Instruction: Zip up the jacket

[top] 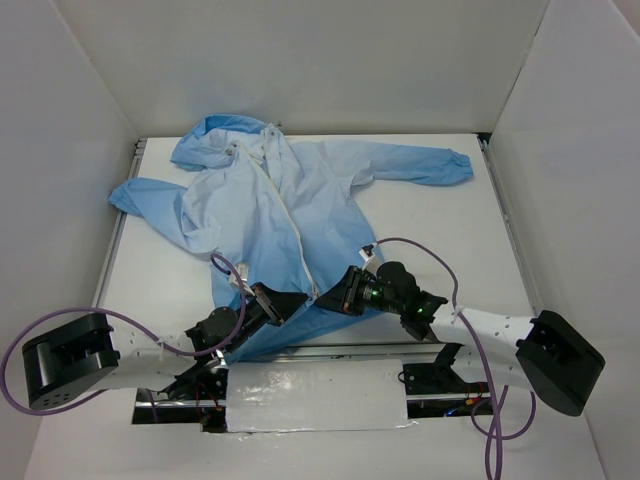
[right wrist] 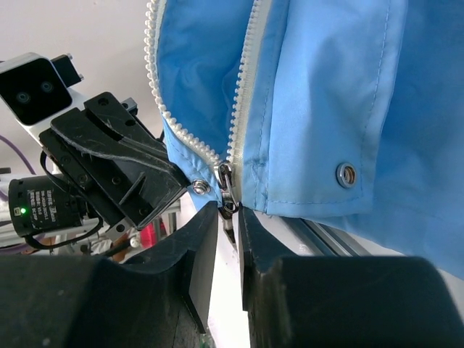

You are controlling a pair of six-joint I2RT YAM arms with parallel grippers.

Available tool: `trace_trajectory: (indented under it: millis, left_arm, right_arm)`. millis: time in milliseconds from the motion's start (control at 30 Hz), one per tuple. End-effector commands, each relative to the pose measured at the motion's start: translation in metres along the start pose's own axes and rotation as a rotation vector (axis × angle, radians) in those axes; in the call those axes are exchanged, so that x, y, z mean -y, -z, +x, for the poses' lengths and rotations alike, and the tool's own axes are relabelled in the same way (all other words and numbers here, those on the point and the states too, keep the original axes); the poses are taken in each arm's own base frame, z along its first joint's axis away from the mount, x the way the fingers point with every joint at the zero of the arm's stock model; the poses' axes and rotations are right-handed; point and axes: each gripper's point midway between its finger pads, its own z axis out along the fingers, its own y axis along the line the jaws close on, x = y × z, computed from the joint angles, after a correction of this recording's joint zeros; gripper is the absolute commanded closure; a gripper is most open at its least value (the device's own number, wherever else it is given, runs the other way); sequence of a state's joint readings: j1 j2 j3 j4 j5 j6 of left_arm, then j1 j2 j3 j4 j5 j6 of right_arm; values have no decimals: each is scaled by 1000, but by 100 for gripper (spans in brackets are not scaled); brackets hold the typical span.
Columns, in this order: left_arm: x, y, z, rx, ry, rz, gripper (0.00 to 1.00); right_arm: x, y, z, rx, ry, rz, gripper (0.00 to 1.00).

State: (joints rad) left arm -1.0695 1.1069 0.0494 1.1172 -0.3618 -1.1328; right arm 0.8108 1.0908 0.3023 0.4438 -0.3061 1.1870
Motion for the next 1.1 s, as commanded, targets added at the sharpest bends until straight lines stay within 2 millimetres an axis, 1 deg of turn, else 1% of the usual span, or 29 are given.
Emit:
trace_trajectory:
  millis: [0, 200, 233, 400, 433, 500, 533, 600, 833, 1000, 1067]
  left_arm:
    - [-8, 13, 2, -1, 10, 16, 100]
    - [-9, 13, 3, -3, 7, 13, 100]
    - [-9, 13, 3, -3, 6, 13, 100]
    - [-10, 13, 3, -3, 5, 10, 100]
    - [-11, 12, 3, -2, 3, 8, 100]
    - [-11, 13, 3, -2, 3, 8, 100]
    - [-11, 13, 3, -2, 3, 8, 100]
    - [-11, 13, 3, -2, 3, 8, 100]
    - [-11, 13, 3, -5, -3, 9, 100]
    - [-10, 13, 4, -10, -20, 13, 100]
    - [-12, 13, 5, -12, -25, 9, 100]
  right_arm:
    - [-24, 0, -17, 59, 34, -55, 76]
    - [-18, -1, -15, 53, 28, -43, 80]
    - [-17, -1, -15, 52, 27, -41, 83]
    - [-23, 1, -17, 60, 36, -47, 85]
    - [-23, 2, -18, 62, 38, -45, 88]
    - [-24, 2, -19, 64, 41, -45, 90]
    - [-23, 2, -19, 65, 42, -42, 95]
    - [-24, 1, -19, 66, 42, -40, 100]
    - [-18, -2, -20, 63, 25, -22, 100]
    - [-25, -1, -20, 53, 12, -40, 100]
    - [-33, -1, -23, 52, 13, -55, 100]
